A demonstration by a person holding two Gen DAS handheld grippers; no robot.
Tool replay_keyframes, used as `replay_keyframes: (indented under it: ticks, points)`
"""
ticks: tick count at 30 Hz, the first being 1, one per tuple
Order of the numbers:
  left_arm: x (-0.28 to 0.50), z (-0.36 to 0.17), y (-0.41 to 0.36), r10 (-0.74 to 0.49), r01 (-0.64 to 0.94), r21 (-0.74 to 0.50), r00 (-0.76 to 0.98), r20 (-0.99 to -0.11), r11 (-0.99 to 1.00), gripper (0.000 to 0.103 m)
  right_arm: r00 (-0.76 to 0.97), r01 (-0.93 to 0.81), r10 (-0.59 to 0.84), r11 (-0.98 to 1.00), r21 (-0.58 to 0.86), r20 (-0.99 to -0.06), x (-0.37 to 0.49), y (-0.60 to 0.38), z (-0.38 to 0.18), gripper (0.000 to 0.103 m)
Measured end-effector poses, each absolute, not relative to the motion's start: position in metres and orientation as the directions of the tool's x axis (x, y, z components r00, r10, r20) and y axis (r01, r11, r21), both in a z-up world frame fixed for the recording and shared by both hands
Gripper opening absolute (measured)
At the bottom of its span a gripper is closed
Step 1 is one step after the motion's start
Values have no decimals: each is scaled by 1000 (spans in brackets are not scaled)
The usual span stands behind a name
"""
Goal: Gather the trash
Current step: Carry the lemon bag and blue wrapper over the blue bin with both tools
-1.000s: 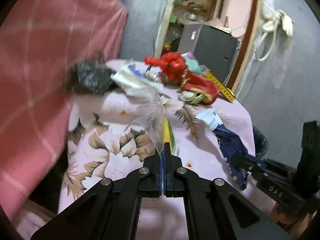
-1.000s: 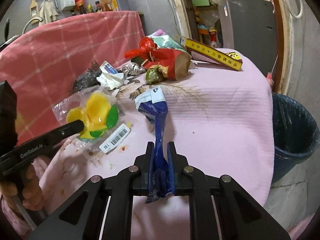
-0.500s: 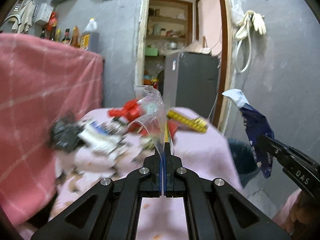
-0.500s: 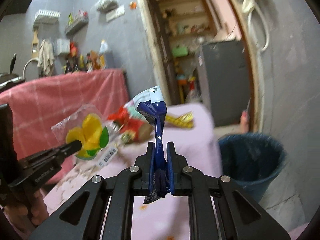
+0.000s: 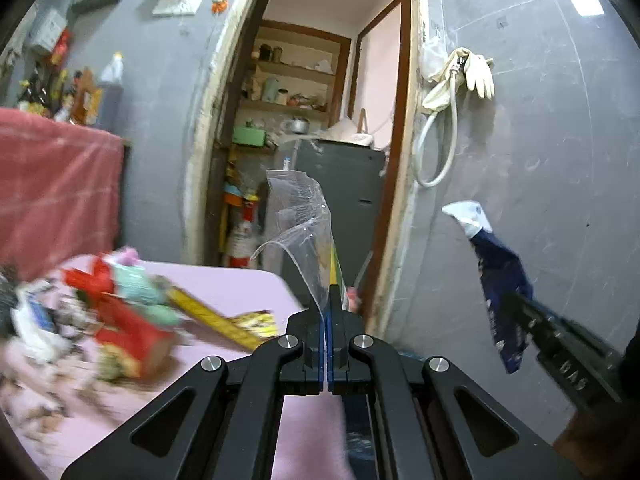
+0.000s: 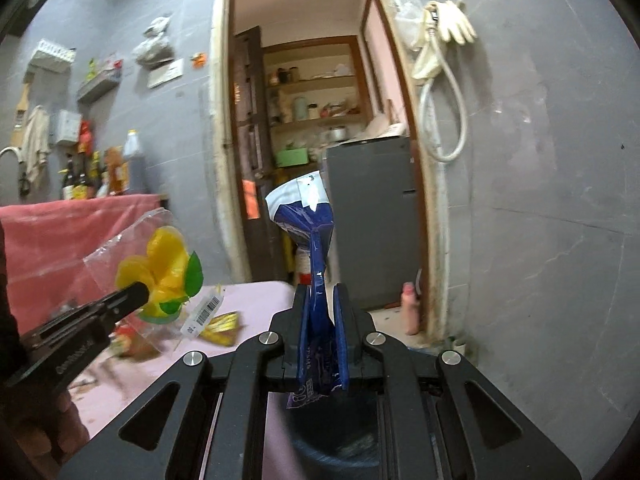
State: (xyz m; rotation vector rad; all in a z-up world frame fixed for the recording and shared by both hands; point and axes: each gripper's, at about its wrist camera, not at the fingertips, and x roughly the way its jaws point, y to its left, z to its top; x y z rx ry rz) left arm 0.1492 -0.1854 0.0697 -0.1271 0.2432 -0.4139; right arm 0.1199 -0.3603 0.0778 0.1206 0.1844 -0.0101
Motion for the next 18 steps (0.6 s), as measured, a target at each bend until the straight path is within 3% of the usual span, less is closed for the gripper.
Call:
replay_keyframes:
  ticks: [7,18]
  points:
    - [202,57,-238,-453,394,-234,835,-313,889,0,964,108,-55,975,194,-260,153,-408,46,10]
    - [240,17,-272,-438,398,-188,770,-465,898,0,910,145,-22,953,266,-414,183,-426,-1,10]
